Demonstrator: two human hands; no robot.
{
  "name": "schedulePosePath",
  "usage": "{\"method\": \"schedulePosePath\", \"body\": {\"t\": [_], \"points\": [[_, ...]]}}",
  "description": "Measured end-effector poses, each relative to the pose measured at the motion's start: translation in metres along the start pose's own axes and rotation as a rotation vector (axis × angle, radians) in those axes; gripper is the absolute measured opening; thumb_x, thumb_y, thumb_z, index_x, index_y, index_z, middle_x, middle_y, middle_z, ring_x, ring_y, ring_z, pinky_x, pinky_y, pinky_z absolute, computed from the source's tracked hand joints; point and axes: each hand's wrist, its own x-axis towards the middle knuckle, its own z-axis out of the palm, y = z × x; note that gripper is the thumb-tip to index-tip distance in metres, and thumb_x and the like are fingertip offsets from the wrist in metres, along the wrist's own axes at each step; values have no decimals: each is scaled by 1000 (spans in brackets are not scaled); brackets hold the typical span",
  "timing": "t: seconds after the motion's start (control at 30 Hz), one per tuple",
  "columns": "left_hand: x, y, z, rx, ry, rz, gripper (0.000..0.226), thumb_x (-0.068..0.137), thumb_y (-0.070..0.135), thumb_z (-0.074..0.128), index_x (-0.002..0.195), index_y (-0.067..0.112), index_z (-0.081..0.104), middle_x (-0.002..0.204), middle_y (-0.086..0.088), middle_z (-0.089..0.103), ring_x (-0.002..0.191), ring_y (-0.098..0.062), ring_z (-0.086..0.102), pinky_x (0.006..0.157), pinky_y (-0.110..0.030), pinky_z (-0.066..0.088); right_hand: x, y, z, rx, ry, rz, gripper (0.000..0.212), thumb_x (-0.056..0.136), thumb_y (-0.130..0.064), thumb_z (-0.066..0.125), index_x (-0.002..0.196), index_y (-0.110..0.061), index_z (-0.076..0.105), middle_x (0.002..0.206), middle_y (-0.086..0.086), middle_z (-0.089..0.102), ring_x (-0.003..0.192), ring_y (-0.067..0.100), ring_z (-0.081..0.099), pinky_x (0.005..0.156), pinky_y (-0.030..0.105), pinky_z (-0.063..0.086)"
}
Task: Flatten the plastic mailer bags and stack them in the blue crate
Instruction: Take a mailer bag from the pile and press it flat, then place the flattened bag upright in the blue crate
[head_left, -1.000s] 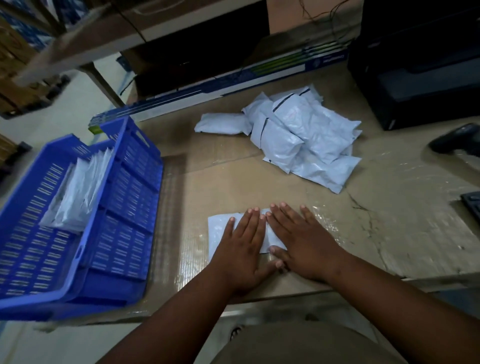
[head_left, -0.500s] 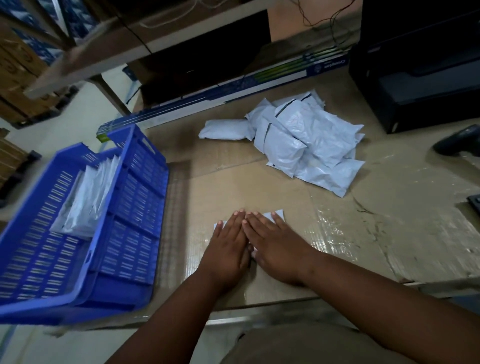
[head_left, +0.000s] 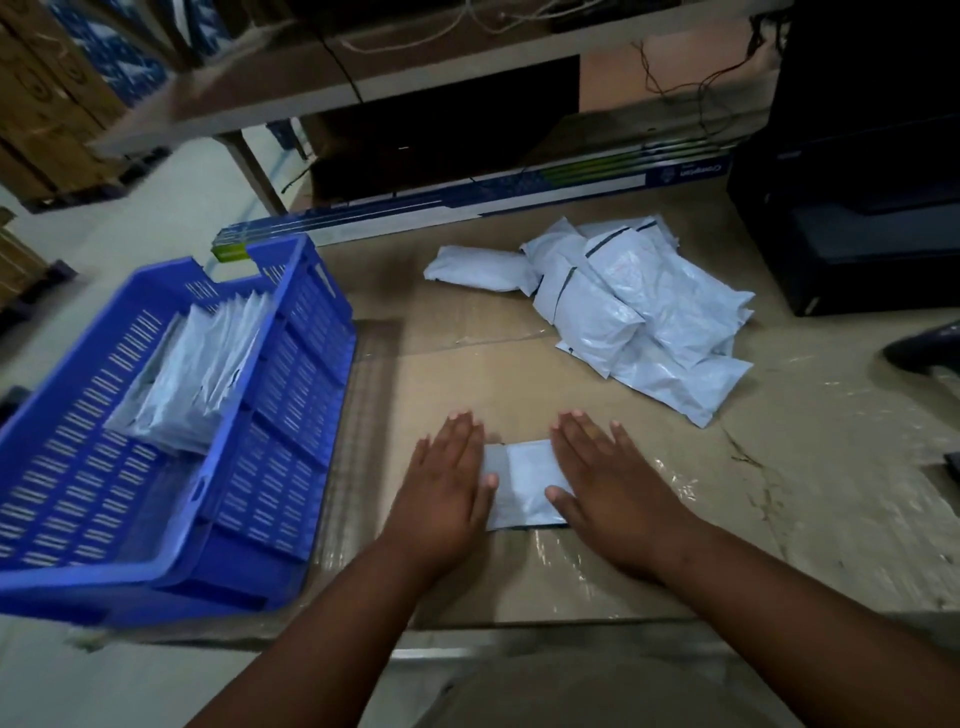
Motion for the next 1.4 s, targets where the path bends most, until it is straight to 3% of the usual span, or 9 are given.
{"method": "schedulePosePath", "body": {"t": [0.2,0.3,0.4,0.47,0.63,0.77,0.93,1.07,1.4], "points": [[14,14,30,42,-36,177,66,108,49,37,160,8,39,168,-13,35,157,-29,30,124,-57,29,1,-16,26,10,-39,28,82,101,-64,31,165,-13,27,173,12,23,160,29,20,125,54,26],[20,6,10,129,-49,228,76,101,60,45,159,11,41,158,-11,48,143,-34,47,119,-52,37,-10,6,28,26,-18,88,94,97,-73,29,168,-14,15,175,11,12,161,30,14,129,50,18],[41,18,-20,238,-196,91,90,81,72,60,155,26,37,136,-1,55,123,-30,53,105,-50,39,-6,2,21,40,-37,110,93,95,-70,25,168,-16,6,176,12,6,162,30,9,130,49,12],[60,22,-38,240,-270,-65,76,70,73,69,131,30,53,121,2,57,114,-26,55,97,-47,42,0,-10,11,73,-17,127,89,96,-63,34,168,-19,6,175,12,7,161,31,11,130,49,14],[95,1,-88,47,-386,-219,46,87,54,77,107,12,72,114,-8,69,107,-26,62,79,-30,40,14,-38,-26,236,39,131,71,97,-51,53,162,-29,33,167,4,30,148,28,38,116,45,41],[106,-28,-141,-30,-309,-350,46,97,47,68,119,7,71,123,-13,68,112,-29,63,82,-29,43,38,-67,-58,291,23,85,53,91,-57,38,136,-34,58,140,-6,50,120,24,57,97,41,51],[109,-71,-216,-170,-248,-522,36,86,38,80,105,8,72,93,-10,70,78,-27,73,70,-41,66,80,-123,-96,242,77,-58,60,96,-57,41,151,-32,49,153,-3,44,127,24,54,103,40,49],[100,-107,-271,-218,-145,-612,34,89,34,83,96,4,69,78,-11,70,60,-22,67,45,-27,52,125,-169,-116,168,152,-174,51,97,-43,56,146,-28,53,146,0,48,118,29,58,94,45,54],[73,-216,-327,-375,48,-694,37,86,27,87,89,-2,66,67,-15,69,28,-14,53,36,-21,40,197,-247,-121,273,197,-210,38,98,-44,56,134,-31,61,129,-8,52,115,18,57,94,40,53]]}}
